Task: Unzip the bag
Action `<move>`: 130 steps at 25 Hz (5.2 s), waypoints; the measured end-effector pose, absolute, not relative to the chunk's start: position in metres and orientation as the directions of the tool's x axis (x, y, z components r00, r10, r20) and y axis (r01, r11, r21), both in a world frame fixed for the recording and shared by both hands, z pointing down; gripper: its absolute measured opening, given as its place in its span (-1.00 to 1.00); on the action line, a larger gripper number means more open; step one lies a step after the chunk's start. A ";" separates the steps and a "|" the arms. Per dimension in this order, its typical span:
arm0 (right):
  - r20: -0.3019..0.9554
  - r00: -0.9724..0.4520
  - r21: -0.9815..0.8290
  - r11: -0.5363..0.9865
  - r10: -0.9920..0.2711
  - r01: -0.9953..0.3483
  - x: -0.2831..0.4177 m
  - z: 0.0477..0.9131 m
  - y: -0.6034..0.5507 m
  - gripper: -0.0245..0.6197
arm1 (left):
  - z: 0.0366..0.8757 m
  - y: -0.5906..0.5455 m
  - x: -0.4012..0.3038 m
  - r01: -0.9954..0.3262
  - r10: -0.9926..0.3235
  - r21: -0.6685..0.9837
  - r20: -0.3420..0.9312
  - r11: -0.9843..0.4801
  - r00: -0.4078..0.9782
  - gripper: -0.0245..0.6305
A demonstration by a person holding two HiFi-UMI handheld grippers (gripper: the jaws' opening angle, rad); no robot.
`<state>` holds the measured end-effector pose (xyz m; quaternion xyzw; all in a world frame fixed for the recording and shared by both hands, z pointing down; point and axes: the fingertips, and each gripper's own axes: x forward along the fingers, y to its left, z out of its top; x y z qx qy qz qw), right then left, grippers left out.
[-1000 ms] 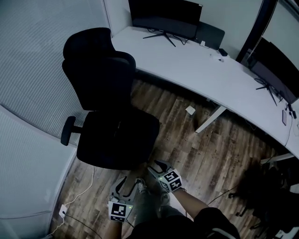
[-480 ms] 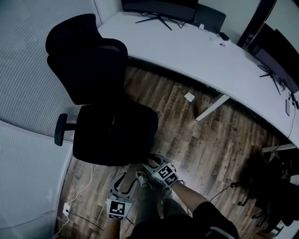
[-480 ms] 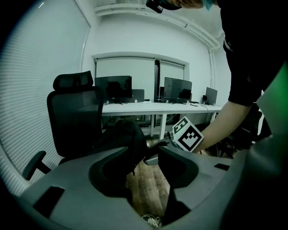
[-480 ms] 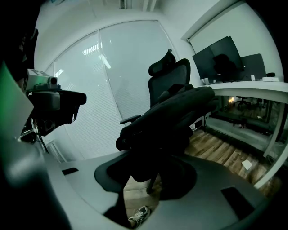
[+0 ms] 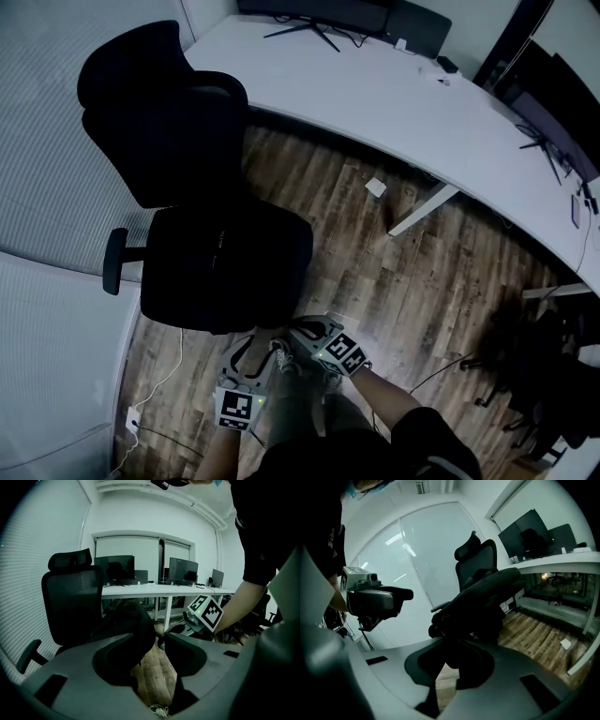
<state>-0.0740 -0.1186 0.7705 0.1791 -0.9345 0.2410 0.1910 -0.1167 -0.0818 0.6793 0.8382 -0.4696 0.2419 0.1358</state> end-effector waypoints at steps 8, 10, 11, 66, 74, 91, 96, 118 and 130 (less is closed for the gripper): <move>0.323 -0.910 -0.559 0.723 -0.259 -0.405 -0.058 0.747 -0.119 -0.75 | 0.695 -0.105 -0.108 -0.817 -0.713 -0.086 0.546 -0.570 0.440 -0.28; 0.311 -0.913 -0.568 0.718 -0.265 -0.402 -0.056 0.740 -0.121 -0.75 | 0.701 -0.110 -0.106 -0.807 -0.709 -0.112 0.557 -0.580 0.433 -0.24; 0.307 -0.914 -0.571 0.716 -0.266 -0.401 -0.056 0.738 -0.123 -0.75 | 0.704 -0.112 -0.104 -0.799 -0.704 -0.125 0.564 -0.589 0.431 -0.22; 0.359 -0.709 -0.582 0.448 -0.606 -0.678 -0.044 0.661 -0.310 -0.78 | 0.683 -0.161 -0.111 -0.706 -0.481 0.097 0.667 -0.701 0.569 -0.69; 0.376 -0.753 -0.605 0.472 -0.541 -0.641 -0.036 0.670 -0.350 -0.78 | 0.686 -0.162 -0.108 -0.751 -0.490 0.150 0.674 -0.643 0.554 -0.68; 0.430 -0.812 -0.611 0.535 -0.396 -0.584 -0.047 0.700 -0.422 -0.78 | 0.693 -0.170 -0.105 -0.858 -0.544 0.168 0.710 -0.485 0.447 -0.68; 0.450 -0.813 -0.606 0.542 -0.369 -0.582 -0.051 0.708 -0.432 -0.78 | 0.697 -0.172 -0.103 -0.870 -0.552 0.167 0.714 -0.464 0.431 -0.69; 0.464 -0.822 -0.606 0.558 -0.332 -0.567 -0.051 0.720 -0.432 -0.77 | 0.707 -0.175 -0.092 -0.864 -0.505 0.164 0.753 -0.476 0.422 -0.64; 0.448 -0.806 -0.605 0.533 -0.387 -0.592 -0.033 0.711 -0.418 -0.75 | 0.707 -0.174 -0.092 -0.877 -0.524 0.164 0.746 -0.452 0.410 -0.54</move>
